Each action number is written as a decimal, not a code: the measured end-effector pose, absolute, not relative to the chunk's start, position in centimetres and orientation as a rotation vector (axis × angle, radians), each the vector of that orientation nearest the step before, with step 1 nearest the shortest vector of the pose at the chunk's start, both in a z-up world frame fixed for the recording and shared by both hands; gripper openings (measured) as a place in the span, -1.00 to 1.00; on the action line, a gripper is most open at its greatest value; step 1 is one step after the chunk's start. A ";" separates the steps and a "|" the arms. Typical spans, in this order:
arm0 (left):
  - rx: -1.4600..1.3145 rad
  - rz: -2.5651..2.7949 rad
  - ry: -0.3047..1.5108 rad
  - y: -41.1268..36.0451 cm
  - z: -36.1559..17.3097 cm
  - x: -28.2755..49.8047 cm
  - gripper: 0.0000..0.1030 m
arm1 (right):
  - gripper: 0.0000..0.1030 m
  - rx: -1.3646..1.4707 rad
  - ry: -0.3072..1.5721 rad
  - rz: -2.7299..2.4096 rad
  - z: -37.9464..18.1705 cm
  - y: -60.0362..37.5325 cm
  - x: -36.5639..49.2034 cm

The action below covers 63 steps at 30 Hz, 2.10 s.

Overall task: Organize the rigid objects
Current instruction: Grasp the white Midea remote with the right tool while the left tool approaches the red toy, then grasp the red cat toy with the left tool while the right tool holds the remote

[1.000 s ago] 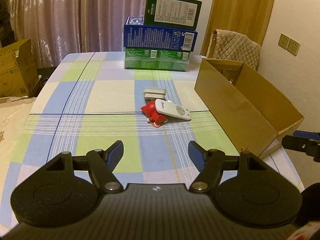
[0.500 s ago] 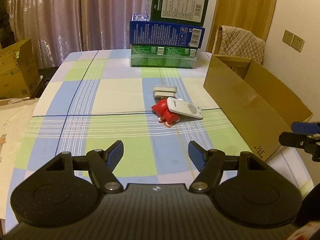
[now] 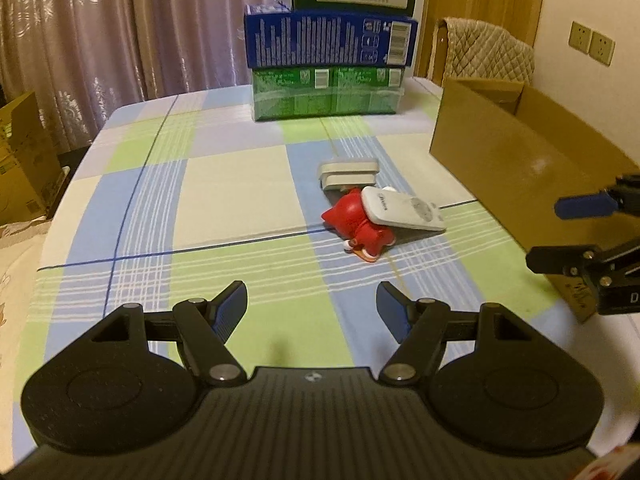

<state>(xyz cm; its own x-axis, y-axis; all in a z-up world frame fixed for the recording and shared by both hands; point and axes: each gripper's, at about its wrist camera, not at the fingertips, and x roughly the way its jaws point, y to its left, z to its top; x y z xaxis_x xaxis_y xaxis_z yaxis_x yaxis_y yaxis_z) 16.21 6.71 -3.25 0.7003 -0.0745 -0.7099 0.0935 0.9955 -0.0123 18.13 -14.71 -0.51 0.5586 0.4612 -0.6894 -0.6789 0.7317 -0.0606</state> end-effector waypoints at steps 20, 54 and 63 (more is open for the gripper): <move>0.030 -0.174 0.755 8.4 -7.2 24.2 0.31 | 0.26 -0.712 0.727 0.874 -7.6 -6.6 27.5; -0.026 -0.245 0.763 7.6 -8.1 24.2 0.31 | -0.73 -0.231 0.858 0.645 -7.8 -11.1 23.4; -0.070 -0.270 0.747 6.4 -8.4 24.5 0.31 | -0.76 -0.222 0.809 0.635 -8.8 -11.4 22.5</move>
<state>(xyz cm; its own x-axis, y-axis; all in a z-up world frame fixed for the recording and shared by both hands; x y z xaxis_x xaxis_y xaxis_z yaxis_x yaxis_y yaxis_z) 24.46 6.43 -8.45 0.7006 -0.2670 -0.6617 0.2177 0.9631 -0.1581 22.45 -11.44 -8.76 0.5185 0.4422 -0.7319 -0.6055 0.7942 0.0509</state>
